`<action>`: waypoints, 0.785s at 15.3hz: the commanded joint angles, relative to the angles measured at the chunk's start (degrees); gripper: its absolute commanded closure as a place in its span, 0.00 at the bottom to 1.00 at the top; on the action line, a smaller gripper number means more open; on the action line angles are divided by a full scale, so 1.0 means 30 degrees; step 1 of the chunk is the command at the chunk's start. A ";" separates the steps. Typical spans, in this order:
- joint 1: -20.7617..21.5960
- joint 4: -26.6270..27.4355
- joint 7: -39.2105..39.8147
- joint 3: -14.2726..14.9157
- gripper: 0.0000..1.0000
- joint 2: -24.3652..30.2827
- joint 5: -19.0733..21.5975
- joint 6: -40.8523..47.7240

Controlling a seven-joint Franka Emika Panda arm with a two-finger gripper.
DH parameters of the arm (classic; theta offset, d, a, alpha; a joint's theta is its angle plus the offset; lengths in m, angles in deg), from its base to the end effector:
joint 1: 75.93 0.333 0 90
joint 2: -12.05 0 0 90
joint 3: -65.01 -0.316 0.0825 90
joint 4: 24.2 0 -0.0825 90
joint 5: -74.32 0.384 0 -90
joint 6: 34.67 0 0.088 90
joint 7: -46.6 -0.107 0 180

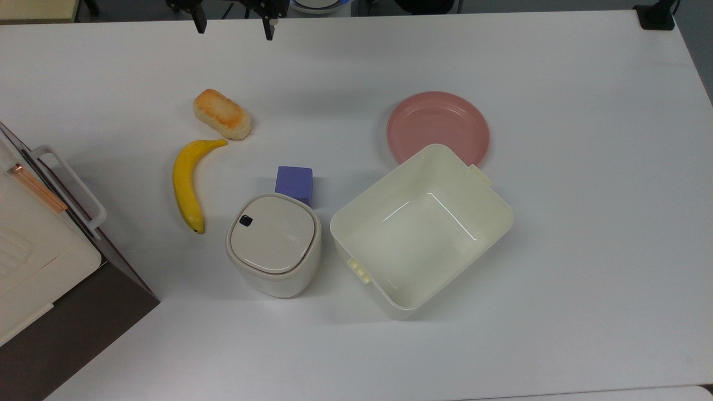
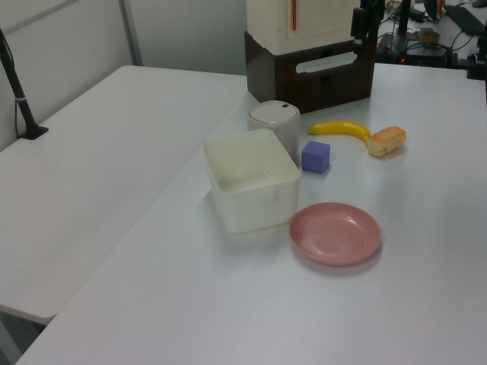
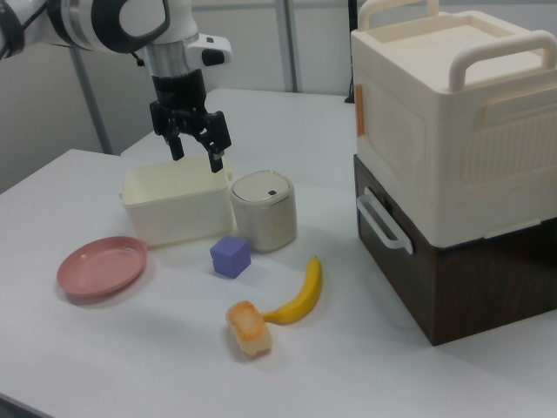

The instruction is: Close the trash can

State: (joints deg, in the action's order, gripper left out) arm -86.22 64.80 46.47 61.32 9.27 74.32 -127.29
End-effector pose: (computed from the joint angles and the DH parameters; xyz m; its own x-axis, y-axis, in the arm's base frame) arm 0.5697 -0.0668 0.6095 0.9930 -0.1173 0.0148 -0.1173 -0.9931 -0.0032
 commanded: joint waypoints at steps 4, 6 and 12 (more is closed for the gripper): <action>0.0414 0.0979 -0.0336 0.0466 0.00 0.0957 0.0382 -0.0677; 0.0414 0.0774 -0.0336 0.0496 0.00 0.0899 0.0382 -0.0707; 0.0414 0.0655 -0.0628 0.0496 0.00 0.0811 0.0412 -0.1321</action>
State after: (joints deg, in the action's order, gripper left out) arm -86.22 64.83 46.28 61.43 9.93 74.32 -128.86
